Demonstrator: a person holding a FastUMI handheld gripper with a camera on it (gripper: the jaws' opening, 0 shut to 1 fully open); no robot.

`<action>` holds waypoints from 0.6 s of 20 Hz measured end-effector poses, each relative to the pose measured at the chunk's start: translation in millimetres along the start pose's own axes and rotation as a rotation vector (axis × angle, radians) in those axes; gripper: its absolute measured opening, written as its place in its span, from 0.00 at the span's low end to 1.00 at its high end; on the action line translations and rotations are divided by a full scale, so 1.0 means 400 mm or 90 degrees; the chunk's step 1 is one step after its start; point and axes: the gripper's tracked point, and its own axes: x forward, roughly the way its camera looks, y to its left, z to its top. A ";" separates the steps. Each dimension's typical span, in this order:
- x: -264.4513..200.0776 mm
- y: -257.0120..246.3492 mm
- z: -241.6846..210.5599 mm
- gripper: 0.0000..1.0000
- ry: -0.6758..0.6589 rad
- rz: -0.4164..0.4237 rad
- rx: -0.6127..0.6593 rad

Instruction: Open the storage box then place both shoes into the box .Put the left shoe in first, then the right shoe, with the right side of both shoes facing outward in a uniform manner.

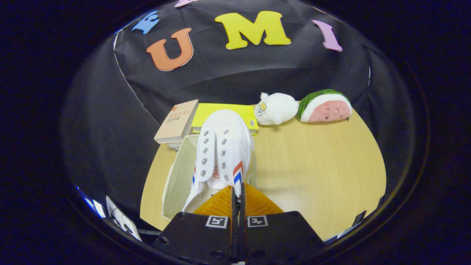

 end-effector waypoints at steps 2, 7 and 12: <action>0.027 0.033 -0.007 0.05 0.005 0.018 0.009; 0.115 0.027 -0.031 0.05 0.014 -0.040 0.000; 0.158 0.016 -0.048 0.05 0.005 -0.072 0.009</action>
